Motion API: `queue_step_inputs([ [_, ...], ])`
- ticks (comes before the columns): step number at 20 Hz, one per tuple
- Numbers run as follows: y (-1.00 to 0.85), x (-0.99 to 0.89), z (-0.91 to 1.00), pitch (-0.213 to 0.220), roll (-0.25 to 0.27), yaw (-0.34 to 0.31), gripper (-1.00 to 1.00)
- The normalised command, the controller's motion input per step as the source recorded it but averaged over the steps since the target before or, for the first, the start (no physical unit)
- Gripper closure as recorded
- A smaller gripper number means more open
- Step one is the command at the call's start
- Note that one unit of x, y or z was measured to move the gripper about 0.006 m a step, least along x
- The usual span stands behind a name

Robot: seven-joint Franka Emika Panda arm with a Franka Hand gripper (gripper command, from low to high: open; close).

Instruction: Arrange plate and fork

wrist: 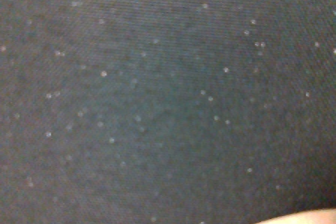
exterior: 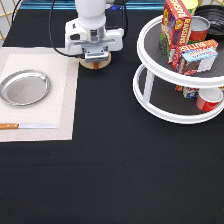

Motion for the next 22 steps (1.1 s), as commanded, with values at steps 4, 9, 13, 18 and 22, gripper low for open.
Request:
queue_step_inputs([
  [4,-0.04,0.0,0.0,-0.032,0.018,0.0,1.0],
  [9,-0.46,-0.01,0.4,-0.044,0.049,-0.003,1.0],
  [13,-0.82,0.0,0.61,-0.051,0.122,-0.002,1.0],
  [18,-0.76,-0.01,0.27,-0.03,0.082,-0.044,1.0],
  [22,-0.67,0.02,0.11,-0.033,0.031,-0.076,1.0],
])
